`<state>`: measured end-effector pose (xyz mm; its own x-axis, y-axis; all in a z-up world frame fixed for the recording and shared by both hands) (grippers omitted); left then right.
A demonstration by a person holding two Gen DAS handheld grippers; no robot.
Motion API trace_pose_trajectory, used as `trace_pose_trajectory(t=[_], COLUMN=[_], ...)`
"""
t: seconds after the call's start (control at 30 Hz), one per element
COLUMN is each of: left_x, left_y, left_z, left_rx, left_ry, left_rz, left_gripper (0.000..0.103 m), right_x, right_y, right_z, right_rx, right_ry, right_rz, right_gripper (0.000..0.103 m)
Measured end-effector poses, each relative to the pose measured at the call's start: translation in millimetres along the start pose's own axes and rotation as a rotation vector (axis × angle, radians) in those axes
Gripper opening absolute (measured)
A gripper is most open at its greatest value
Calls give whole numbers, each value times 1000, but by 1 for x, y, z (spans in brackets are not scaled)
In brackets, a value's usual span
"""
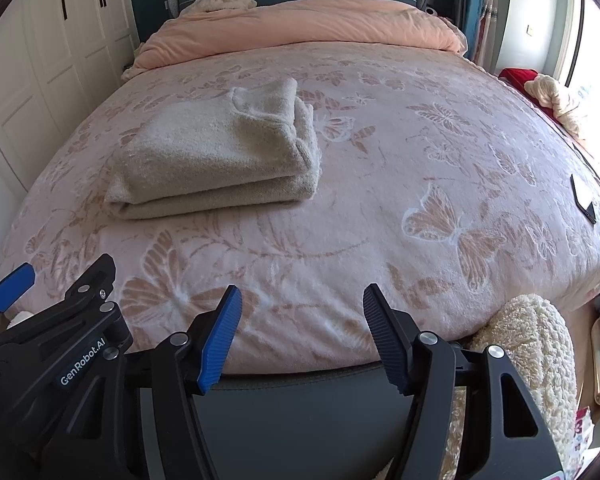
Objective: Fold small clothes
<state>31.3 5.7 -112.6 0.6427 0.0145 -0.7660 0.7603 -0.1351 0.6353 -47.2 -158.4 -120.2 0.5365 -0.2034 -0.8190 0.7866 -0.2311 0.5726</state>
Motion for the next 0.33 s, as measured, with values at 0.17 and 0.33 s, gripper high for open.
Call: trace_pose_trajectory(t=[0.17,0.33], left_x=[1,3], left_y=[1,0], left_z=[1,-1], left_rx=[3,-5], left_ry=[1,-15], left_rz=[-1,-11], left_gripper=[86,84], right_x=[-1,-2], right_y=[-1,-2], right_z=[-3,-6], right_rx=[3,5], right_ry=[-1,-7], right_rz=[-2,-2], right_gripper=[63,63])
Point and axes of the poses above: each gripper's, at about its wrist camera, not at the fingertips, and x roughly the way its jaws point, z to its right, y to its top, the point moved 9 cm from there along x, roughly the way its jaws point, and after that the axes turned 3 degrees about -y, right-handed, at the moved point
